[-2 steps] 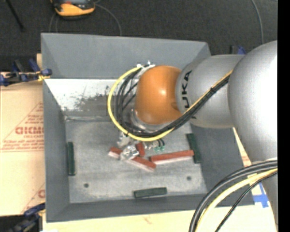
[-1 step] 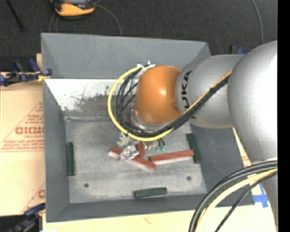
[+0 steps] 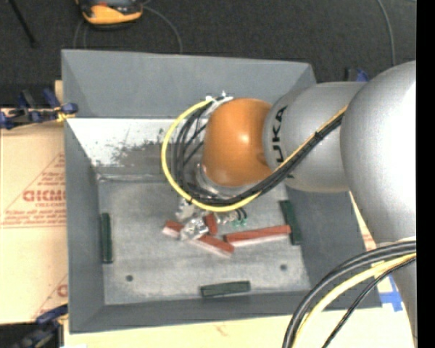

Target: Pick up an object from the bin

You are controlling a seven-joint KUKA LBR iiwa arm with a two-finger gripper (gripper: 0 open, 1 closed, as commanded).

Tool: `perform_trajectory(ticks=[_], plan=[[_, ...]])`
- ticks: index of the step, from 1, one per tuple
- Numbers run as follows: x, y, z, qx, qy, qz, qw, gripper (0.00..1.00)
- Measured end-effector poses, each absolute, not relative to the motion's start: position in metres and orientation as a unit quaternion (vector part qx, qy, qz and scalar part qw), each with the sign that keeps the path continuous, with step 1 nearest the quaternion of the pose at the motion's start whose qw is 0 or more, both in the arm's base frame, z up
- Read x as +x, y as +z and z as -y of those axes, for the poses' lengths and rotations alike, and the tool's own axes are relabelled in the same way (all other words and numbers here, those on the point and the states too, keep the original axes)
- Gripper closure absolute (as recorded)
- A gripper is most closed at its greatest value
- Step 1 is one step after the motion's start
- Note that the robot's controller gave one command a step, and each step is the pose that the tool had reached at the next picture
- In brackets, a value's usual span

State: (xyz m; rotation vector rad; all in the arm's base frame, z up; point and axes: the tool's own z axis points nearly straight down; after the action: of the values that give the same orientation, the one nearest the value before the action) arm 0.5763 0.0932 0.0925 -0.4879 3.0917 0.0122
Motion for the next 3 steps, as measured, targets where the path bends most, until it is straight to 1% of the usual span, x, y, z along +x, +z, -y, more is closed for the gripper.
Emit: perform_trajectory(ticks=[2, 3], plan=[[0.576, 0.092, -0.093, -0.155, 0.004, -0.988, 0.006, 1.0], [0.546, 0.092, -0.074, -0.174, 0.006, -0.984, 0.025, 1.0]])
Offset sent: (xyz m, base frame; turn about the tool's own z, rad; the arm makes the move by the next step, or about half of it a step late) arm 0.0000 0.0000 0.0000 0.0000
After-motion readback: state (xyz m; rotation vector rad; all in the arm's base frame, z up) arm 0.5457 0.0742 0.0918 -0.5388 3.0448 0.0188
